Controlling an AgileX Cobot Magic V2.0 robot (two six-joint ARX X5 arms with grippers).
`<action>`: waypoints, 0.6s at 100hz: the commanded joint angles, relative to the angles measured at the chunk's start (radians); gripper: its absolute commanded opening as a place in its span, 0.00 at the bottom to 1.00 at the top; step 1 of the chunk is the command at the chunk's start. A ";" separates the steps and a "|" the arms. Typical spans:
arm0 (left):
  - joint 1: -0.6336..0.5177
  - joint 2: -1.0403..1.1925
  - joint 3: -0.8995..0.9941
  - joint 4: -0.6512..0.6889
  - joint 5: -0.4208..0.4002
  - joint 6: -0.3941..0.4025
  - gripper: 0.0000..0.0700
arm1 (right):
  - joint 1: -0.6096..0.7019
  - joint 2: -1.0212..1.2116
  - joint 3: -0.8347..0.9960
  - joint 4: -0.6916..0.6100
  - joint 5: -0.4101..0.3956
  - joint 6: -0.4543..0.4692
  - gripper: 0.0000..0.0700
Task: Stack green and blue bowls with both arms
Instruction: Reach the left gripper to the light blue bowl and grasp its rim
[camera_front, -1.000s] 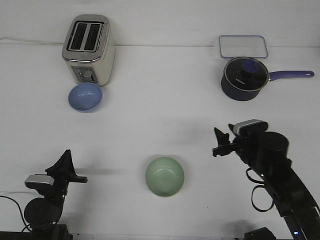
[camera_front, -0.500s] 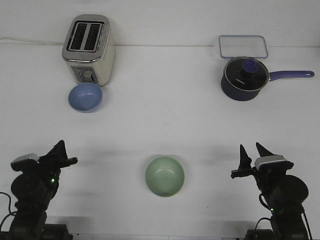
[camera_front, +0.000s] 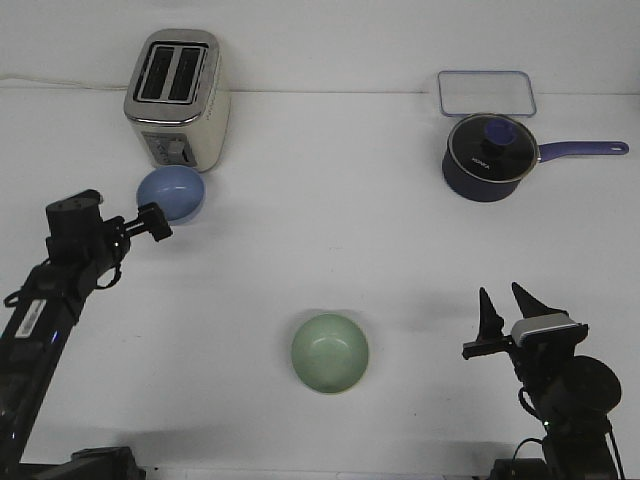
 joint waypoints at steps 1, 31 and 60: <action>0.016 0.090 0.085 -0.033 0.001 0.028 0.95 | 0.000 -0.004 0.010 0.010 -0.004 0.001 0.51; 0.045 0.424 0.381 -0.123 -0.006 0.080 0.95 | 0.001 -0.023 0.010 0.009 -0.004 0.002 0.51; 0.045 0.640 0.491 -0.128 -0.031 0.122 0.95 | 0.001 -0.023 0.010 0.008 -0.003 0.001 0.51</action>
